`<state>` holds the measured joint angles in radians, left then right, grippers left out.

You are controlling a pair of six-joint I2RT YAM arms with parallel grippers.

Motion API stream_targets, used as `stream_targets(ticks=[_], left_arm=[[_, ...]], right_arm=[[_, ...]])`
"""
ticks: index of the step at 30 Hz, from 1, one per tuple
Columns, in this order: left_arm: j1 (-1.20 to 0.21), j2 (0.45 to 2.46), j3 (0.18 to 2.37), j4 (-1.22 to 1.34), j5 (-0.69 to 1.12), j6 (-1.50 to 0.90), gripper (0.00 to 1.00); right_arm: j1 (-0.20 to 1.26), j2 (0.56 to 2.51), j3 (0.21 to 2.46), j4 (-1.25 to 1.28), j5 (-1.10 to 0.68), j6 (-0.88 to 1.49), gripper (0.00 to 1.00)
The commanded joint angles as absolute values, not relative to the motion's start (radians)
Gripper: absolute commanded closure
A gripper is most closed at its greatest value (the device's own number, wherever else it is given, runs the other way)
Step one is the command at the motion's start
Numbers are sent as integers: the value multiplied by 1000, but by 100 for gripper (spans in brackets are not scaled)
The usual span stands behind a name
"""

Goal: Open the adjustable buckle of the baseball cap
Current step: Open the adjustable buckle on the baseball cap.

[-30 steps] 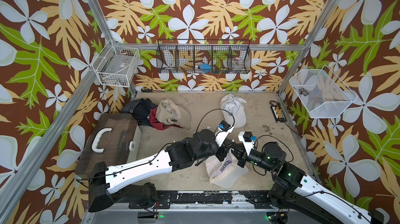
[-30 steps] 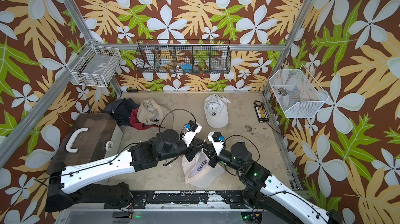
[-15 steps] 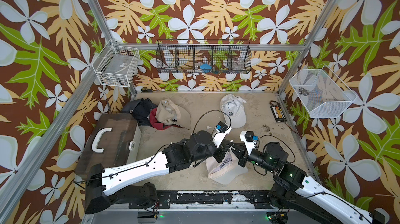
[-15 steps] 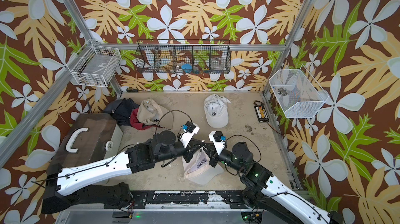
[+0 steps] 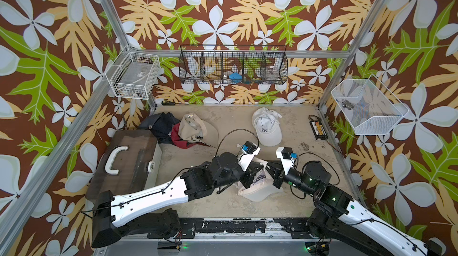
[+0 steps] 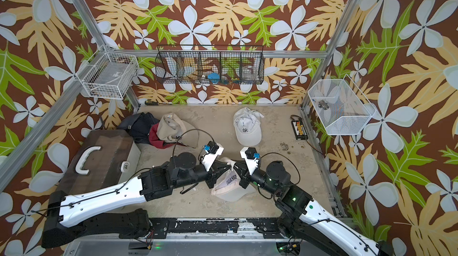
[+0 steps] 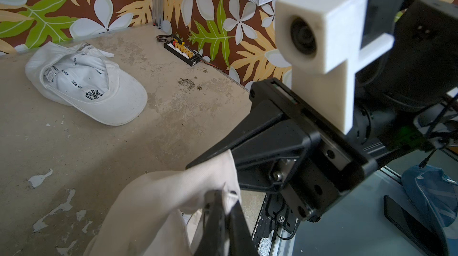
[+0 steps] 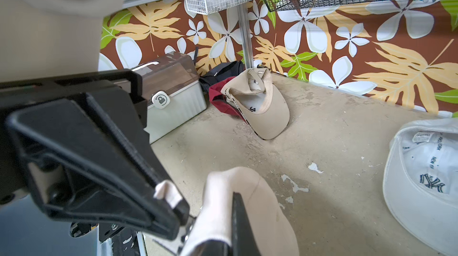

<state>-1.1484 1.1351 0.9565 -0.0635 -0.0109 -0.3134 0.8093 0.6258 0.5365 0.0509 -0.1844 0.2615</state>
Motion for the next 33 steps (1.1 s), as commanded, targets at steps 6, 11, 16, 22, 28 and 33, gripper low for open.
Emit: stream_targets(ticks=[6, 11, 16, 22, 28, 33], left_arm=[[-1152, 1113, 921, -20, -15, -337, 100], [-1154, 1105, 889, -6, -18, -352, 100], [-1155, 1093, 848, 7, -21, -367, 100], [-1156, 1065, 804, 22, -21, -389, 100], [-1157, 1047, 800, 26, -34, -392, 74], [-1160, 1007, 772, 50, -62, -400, 58]], right_arm=[[809, 629, 559, 71, -170, 276, 100], [809, 630, 571, 71, -167, 281, 100], [810, 632, 582, 68, -159, 282, 100], [809, 636, 593, 71, -148, 282, 100], [809, 647, 605, 74, -156, 287, 100], [810, 650, 619, 50, -132, 291, 100]])
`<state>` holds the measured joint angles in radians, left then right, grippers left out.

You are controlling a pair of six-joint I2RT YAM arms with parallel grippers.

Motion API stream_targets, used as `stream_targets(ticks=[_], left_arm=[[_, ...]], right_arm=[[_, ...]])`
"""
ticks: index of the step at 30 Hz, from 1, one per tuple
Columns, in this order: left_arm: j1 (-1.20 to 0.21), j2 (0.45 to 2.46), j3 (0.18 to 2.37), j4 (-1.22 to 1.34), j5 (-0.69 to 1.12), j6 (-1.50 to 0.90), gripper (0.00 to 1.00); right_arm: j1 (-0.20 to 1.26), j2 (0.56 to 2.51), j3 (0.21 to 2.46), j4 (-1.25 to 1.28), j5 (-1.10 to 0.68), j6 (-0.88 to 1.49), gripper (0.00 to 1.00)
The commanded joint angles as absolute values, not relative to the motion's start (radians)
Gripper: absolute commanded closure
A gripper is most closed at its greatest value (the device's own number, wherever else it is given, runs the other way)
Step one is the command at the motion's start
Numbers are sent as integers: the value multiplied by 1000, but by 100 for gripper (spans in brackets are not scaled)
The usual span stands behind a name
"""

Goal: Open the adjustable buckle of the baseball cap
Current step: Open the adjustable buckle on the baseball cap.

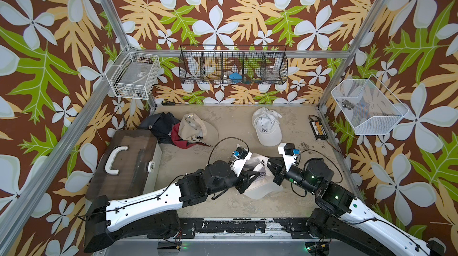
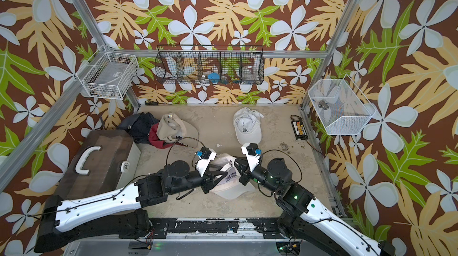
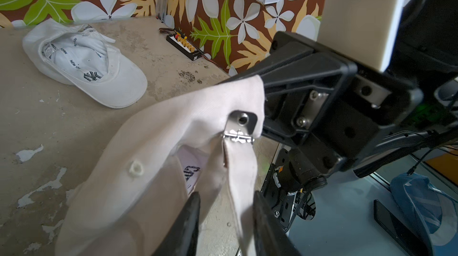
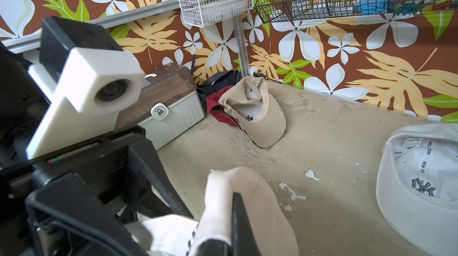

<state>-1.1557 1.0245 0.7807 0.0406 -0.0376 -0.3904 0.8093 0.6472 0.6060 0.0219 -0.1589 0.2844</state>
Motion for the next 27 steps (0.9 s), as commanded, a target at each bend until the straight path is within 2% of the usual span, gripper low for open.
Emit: stream_targets(ticks=[1, 14, 27], left_arm=[[-1163, 1000, 761, 57, -73, -403, 58], [-1190, 997, 742, 125, -164, -372, 47], [-1192, 1044, 785, 159, -187, -331, 46]], right_arm=[[809, 654, 627, 37, -120, 291, 100], [810, 681, 675, -12, -133, 339, 100], [809, 687, 668, 9, -183, 371, 100]])
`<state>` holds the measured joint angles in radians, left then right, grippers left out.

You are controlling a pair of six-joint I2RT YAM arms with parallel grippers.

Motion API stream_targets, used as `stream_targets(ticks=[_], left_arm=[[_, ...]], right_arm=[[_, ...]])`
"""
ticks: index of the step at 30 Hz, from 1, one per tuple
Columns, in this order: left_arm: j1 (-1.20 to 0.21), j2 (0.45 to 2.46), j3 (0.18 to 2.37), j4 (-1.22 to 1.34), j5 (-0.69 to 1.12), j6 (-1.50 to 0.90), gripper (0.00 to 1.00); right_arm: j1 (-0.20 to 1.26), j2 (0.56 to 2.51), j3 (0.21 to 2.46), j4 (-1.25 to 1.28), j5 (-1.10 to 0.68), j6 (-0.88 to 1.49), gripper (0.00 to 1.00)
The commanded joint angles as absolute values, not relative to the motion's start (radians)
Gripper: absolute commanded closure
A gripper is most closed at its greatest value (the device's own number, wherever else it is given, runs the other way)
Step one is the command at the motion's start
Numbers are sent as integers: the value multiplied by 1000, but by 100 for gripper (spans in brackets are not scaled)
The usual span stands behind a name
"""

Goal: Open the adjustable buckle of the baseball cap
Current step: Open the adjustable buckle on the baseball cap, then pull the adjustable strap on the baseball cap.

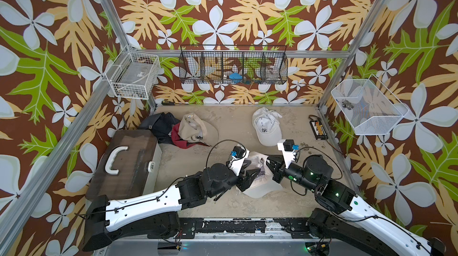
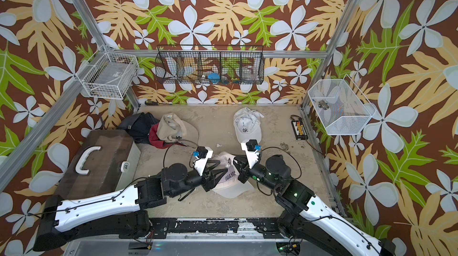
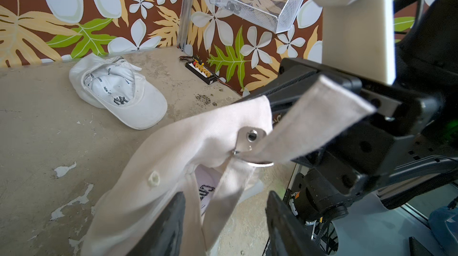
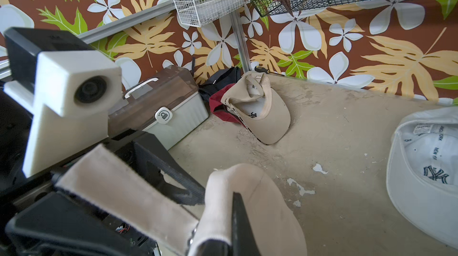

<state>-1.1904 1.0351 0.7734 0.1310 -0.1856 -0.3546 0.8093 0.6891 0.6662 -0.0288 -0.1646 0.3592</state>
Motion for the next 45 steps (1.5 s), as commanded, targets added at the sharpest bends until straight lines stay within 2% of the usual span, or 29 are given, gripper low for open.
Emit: stream_targets(ticks=[1, 11, 18, 27, 45], left_arm=[[-1192, 1049, 788, 160, -183, -330, 46], [-1192, 1087, 802, 186, -163, -324, 52], [-1192, 1096, 804, 199, -144, -325, 66], [-1192, 1085, 796, 206, -136, -328, 89], [-1192, 1045, 790, 192, -66, -355, 100]], right_arm=[[810, 686, 668, 9, -185, 373, 100], [810, 672, 669, 8, -198, 382, 100], [809, 671, 669, 10, -201, 385, 100], [809, 664, 658, 11, -196, 385, 100], [809, 630, 646, -51, -152, 297, 100]])
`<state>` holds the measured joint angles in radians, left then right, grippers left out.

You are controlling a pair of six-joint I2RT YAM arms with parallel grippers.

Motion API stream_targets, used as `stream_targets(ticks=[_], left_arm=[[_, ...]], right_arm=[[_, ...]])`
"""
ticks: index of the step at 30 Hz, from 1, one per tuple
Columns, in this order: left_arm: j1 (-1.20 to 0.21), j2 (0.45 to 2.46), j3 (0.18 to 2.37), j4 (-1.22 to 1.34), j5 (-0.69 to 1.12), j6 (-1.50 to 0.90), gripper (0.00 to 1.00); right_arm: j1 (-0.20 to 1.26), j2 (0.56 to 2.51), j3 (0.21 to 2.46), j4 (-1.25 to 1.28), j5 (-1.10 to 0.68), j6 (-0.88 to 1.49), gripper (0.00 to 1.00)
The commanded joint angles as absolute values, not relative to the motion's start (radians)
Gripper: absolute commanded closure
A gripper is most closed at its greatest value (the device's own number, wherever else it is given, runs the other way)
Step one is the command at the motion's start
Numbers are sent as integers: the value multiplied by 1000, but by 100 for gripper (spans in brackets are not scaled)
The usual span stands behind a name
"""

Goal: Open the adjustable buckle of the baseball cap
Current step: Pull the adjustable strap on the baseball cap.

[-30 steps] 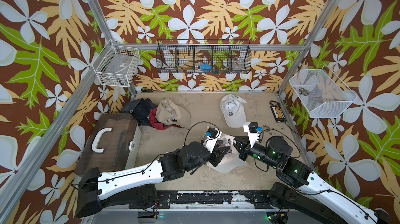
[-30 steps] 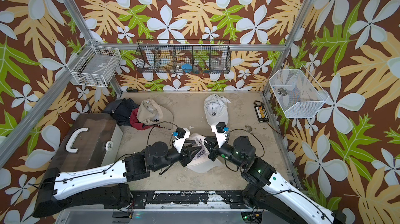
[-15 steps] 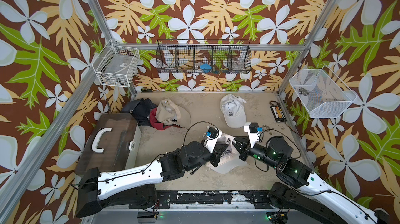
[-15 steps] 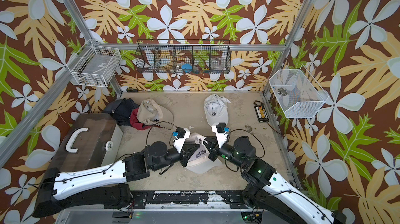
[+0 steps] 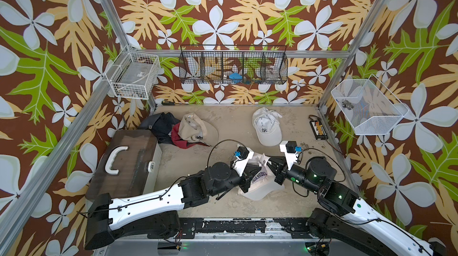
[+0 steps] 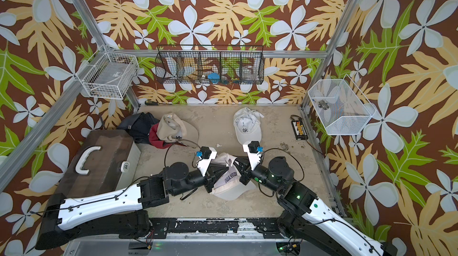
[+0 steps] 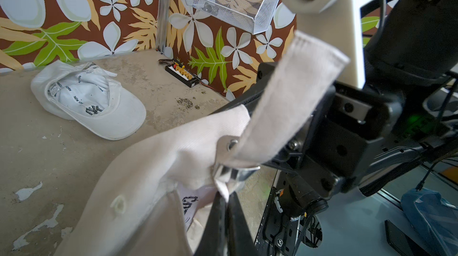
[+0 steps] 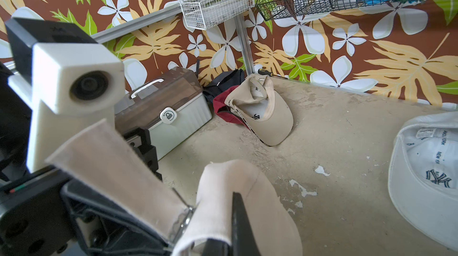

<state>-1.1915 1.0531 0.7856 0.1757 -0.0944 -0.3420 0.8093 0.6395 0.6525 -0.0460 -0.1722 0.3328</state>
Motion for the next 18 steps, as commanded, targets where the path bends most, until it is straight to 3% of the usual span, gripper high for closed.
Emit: stream_targets(ticks=[1, 18], left_arm=[[-1192, 1042, 793, 189, -64, -357, 100], [-1192, 996, 866, 60, -75, -354, 100]], right_arm=[[810, 626, 644, -52, -156, 291, 100], [809, 667, 644, -98, -154, 216, 100]])
